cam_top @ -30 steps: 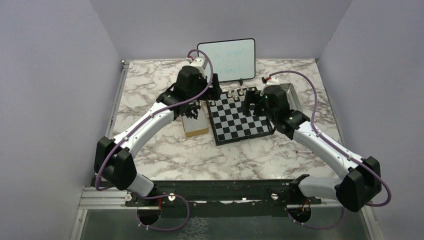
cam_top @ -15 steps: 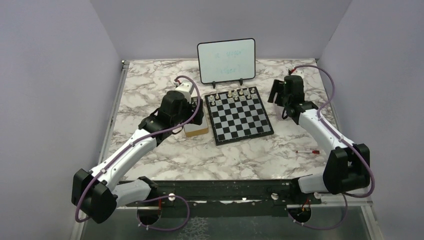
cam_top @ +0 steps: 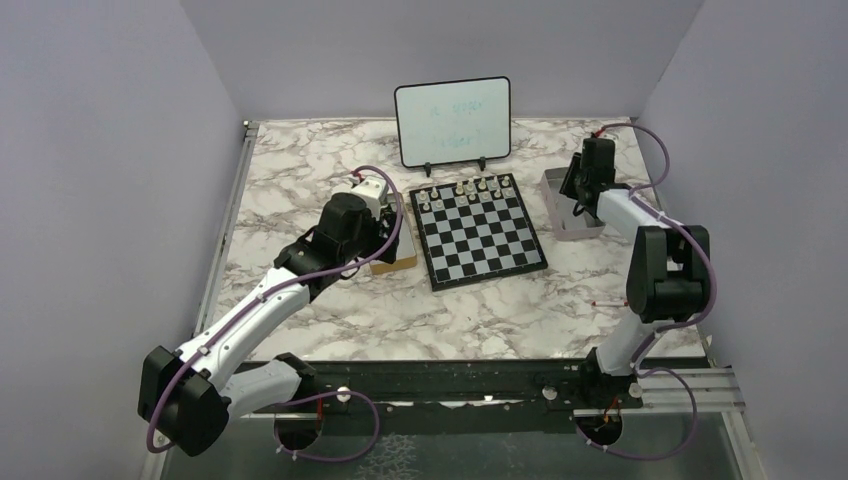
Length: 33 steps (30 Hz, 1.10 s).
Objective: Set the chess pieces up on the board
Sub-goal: Pick up the chess piece from the storage box.
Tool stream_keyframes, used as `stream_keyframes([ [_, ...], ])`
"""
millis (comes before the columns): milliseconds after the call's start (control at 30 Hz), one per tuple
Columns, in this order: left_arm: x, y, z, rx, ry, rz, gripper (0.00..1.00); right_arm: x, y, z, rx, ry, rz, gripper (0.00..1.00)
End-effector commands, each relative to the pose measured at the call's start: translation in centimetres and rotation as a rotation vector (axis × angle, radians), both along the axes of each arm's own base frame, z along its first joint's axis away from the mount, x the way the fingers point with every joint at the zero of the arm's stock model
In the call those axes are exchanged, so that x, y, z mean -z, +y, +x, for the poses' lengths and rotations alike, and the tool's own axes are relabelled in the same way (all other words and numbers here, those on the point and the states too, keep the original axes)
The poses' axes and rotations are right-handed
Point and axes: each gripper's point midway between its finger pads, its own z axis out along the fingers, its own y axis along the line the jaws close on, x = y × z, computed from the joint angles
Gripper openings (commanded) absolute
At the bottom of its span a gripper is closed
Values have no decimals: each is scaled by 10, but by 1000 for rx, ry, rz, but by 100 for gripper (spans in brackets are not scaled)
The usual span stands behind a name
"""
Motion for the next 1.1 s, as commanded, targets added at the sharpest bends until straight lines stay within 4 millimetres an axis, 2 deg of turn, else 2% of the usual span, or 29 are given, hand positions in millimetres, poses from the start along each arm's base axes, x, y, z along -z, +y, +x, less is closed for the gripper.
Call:
stream_keyframes([
  [0,-1,7,0,-4,-21,39,99,-2,-11,30,4,-40,6,36],
  [200,0,8,0,-6,-21,44,99,16,-16,49,3,-9,8,34],
  [433,2,7,1,-5,-15,50,99,35,-15,62,-11,21,28,35],
  [700,4,7,1,-3,-10,52,99,48,-10,67,-31,40,53,35],
  [1067,4,6,1,3,-8,51,99,54,-16,64,-14,62,34,34],
])
